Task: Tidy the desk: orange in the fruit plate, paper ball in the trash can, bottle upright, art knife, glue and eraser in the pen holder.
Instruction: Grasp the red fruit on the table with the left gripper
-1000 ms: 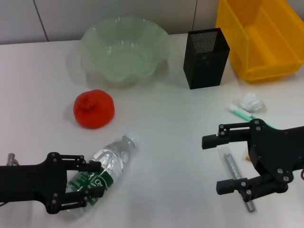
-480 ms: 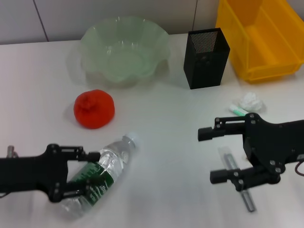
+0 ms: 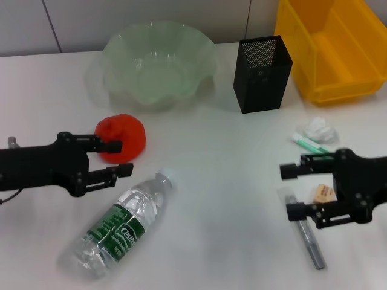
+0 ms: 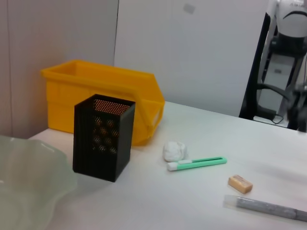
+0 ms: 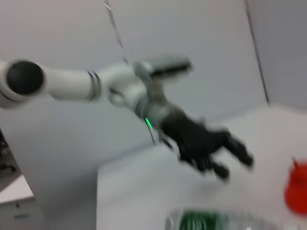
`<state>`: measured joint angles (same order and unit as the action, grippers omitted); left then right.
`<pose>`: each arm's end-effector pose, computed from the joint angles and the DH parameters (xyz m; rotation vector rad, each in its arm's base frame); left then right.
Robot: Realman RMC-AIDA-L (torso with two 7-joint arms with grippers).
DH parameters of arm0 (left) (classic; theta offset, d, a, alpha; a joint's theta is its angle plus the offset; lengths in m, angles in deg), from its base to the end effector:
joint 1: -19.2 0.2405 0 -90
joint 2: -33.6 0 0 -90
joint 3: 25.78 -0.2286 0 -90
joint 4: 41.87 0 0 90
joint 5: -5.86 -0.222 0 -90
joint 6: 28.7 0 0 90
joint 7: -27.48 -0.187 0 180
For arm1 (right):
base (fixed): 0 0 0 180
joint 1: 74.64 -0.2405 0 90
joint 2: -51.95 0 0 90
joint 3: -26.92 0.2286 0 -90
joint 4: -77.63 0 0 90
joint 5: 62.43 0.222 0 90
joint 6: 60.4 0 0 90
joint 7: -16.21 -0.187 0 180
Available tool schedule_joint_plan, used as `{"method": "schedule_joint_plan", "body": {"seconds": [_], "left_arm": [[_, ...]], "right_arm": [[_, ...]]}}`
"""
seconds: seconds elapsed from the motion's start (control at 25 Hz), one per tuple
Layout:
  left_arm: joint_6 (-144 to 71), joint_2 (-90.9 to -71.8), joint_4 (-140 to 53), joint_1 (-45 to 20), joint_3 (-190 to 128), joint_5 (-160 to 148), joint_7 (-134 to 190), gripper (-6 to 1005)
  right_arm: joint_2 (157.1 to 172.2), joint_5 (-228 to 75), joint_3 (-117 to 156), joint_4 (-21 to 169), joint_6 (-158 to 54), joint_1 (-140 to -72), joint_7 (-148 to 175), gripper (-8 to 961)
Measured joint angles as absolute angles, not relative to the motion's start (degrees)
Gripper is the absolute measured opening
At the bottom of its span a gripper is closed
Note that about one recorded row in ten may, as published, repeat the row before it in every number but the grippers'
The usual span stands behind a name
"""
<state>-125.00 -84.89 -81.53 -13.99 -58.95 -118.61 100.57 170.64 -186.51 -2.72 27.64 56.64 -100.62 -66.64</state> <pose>-0.2296 0.3346 -0.0132 -2.8492 -0.4125 -0.6103 0.2312 0.2708 0.0286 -2.9624 0.5958 0.7850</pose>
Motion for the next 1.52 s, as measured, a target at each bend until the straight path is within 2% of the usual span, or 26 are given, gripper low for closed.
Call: {"method": "schedule_joint_plan", "body": {"seconds": [0.36,0.48,1.0,1.16,1.32,1.52], "left_arm": [[-124.9,-84.68,-84.7,-15.9,-62.8,-119.2,106.5,523],[-121.2,-85.05,-91.8,-16.1,-69.2,-118.8,112.7,523],[-105.0,-85.08,-101.7,-17.1,-92.5,-128.5,121.3,528],[-104.0,-85.09,-102.7,-17.4,-92.7,-129.2,121.7,530],[-102.0,-84.95,-106.3,-14.6,-92.0,-122.3,122.0,532],[-102.9,-84.65,-107.4,-14.4,-90.5,-122.7,127.0,577]], "right_arm": [[170.33,-189.3,-1.1,26.5,55.1,-97.0,-67.8,762],[170.31,-189.4,-0.3,26.5,54.8,-96.5,-67.5,762],[170.51,-189.4,-0.6,27.1,53.2,-97.4,-67.3,762],[170.49,-189.3,-0.4,27.3,52.6,-97.4,-67.3,762],[170.37,-189.3,-0.6,28.8,51.6,-97.6,-67.2,762],[169.81,-189.3,-0.7,30.4,50.9,-98.6,-66.7,762]]}}
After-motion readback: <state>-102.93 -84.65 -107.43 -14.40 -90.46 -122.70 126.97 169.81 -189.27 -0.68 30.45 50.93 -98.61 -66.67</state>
